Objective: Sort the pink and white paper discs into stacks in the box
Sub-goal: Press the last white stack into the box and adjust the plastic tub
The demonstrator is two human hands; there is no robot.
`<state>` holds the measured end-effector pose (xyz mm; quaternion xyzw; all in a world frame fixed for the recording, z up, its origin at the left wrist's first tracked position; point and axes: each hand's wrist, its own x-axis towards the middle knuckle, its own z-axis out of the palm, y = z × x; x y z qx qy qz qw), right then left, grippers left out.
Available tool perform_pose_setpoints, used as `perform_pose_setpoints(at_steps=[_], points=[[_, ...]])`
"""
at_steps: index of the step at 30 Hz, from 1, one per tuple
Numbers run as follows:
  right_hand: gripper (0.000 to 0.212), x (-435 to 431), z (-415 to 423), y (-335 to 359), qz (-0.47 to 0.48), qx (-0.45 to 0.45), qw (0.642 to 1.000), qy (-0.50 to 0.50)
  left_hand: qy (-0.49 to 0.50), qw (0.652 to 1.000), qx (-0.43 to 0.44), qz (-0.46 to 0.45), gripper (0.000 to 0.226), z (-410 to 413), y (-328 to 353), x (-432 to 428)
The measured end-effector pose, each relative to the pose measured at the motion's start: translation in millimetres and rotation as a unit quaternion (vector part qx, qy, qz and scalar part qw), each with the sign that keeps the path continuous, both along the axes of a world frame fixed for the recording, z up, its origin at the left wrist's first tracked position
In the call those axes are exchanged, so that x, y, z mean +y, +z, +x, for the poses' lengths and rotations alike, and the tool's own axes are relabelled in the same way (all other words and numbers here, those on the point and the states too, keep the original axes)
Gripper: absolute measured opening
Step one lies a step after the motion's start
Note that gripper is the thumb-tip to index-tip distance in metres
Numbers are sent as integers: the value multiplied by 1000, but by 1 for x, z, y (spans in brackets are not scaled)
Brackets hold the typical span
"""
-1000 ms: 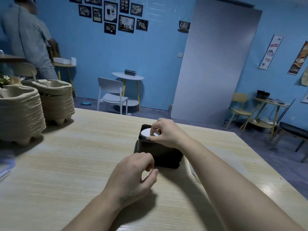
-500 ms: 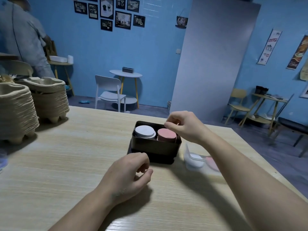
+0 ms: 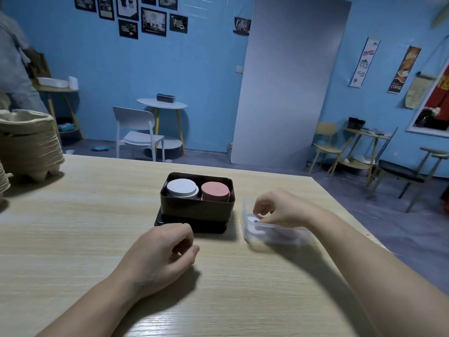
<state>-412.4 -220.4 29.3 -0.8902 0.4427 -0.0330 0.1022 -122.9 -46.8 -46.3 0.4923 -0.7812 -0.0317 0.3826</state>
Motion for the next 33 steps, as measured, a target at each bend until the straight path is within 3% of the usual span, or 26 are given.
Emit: perform_pose_setpoints(at_steps=[7,13,19,23,33], points=[[44,7,10,7,83,8,996,-18,-8,1000,7,14,24,0,0,1],[19,10,16,10,8,100,995,25,-15,999,5,28,24,0,-1,1],[21,8,15,11,-3,124,991,49,-10,999,-9,33,24,0,-1,2],[16,4,10,8,8,93,994,50,-8,999,-13,35,24,0,-1,2],[35,4,-10,31,82,-48,995,10,-5,999,-8,42,21,-1,2,4]])
